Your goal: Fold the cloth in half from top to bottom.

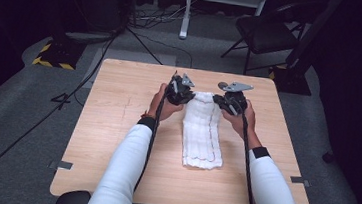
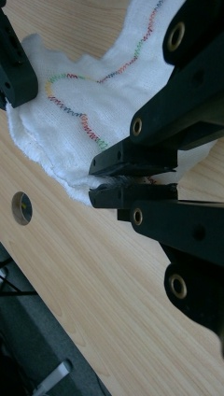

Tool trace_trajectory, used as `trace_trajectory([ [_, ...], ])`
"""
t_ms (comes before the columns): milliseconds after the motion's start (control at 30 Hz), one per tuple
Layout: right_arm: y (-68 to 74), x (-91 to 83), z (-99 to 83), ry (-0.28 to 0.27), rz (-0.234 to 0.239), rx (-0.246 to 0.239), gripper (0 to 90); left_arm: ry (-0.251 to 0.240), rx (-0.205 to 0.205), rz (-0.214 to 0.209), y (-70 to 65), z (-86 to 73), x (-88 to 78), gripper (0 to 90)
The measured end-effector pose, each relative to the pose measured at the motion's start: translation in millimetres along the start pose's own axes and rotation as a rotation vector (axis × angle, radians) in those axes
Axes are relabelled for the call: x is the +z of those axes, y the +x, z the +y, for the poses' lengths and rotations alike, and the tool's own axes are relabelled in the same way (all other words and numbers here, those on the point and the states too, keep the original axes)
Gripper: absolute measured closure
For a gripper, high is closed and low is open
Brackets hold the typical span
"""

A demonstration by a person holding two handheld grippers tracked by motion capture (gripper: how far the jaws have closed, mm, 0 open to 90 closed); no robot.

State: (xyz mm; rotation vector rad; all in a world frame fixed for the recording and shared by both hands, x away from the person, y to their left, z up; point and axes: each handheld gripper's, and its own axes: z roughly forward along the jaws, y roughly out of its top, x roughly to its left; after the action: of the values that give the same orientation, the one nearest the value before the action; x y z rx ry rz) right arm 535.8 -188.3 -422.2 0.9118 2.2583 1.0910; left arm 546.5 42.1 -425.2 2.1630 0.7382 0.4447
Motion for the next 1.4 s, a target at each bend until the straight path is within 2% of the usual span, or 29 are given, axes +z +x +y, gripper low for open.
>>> trace_trajectory([
  [167,-0.4,-3.9,-1.5,-0.001,0.005,0.0,85.8,-0.003,0.003,-0.018,-2.8,-1.9,-2.4,83.9],
  [300,3.8,-11.2,-4.3,0.005,0.021,-0.016,85.8,0.002,0.042,-0.009,-15.2,-6.4,-7.1,83.9],
  [467,9.8,-17.4,-9.2,0.01,0.047,-0.029,85.8,-0.009,0.028,-0.043,-19.4,-16.8,-10.7,83.8],
  [767,19.9,-23.8,-24.4,0.025,0.094,-0.042,85.8,-0.015,0.027,-0.095,-27.9,-32.3,-13.8,83.7],
  [900,23.0,-26.7,-33.2,0.031,0.114,-0.043,85.8,-0.001,0.059,-0.104,-36.9,-36.4,-15.2,83.6],
  [1033,25.4,-29.5,-42.0,0.04,0.137,-0.045,85.8,0.014,0.094,-0.129,-45.0,-41.3,-17.2,83.6],
  [1233,31.0,-34.5,-50.9,0.047,0.158,-0.053,85.8,0.033,0.121,-0.15,-56.3,-48.5,-19.0,83.4],
  [1400,36.2,-41.2,-53.9,0.046,0.18,-0.07,85.8,0.023,0.134,-0.172,-64.4,-53.4,-24.7,83.2],
])
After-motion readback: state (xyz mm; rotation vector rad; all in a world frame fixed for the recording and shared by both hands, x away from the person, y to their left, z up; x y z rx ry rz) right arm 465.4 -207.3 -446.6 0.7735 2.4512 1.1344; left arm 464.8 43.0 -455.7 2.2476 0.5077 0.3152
